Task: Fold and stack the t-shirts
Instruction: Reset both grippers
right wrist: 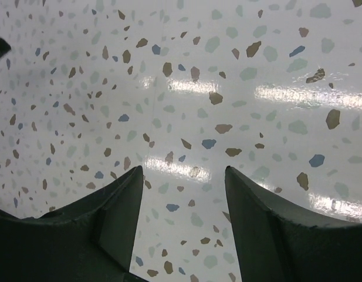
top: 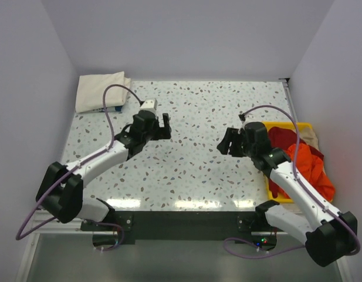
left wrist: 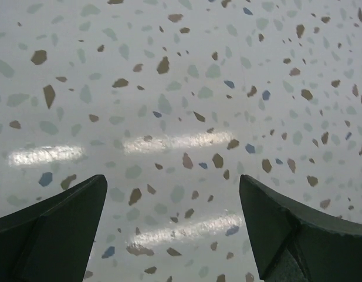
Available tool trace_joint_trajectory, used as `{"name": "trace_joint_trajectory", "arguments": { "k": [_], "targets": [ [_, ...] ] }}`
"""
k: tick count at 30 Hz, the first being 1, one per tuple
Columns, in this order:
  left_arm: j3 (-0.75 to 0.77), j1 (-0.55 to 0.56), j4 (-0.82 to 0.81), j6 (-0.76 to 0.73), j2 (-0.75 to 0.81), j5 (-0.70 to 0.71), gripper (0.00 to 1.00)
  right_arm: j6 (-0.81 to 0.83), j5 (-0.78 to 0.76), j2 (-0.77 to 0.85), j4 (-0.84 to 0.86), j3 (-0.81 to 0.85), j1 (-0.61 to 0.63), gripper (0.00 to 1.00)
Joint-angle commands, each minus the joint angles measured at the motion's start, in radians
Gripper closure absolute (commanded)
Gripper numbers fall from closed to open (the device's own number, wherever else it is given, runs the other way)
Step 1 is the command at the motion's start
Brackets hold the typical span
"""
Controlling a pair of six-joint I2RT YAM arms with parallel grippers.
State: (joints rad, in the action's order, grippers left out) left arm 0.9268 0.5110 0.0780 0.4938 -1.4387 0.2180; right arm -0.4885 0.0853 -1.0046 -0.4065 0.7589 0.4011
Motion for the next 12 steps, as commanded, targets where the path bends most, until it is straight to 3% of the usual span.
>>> {"name": "trace_joint_trajectory", "arguments": {
  "k": [1, 6, 12],
  "targets": [
    [-0.078, 0.104, -0.060, 0.037, 0.101, 0.052, 0.00, 0.030, -0.082, 0.057, -0.034, 0.037, 0.004, 0.38],
    [-0.163, 0.158, -0.096, 0.054, 0.199, 0.008, 0.00, 0.015, -0.122, 0.090, -0.023, 0.007, 0.004, 0.39],
    [-0.123, 0.158, -0.020, 0.011, 0.247, -0.026, 0.00, -0.007, -0.154, 0.086, -0.014, 0.000, 0.005, 0.40]
  ]
}}
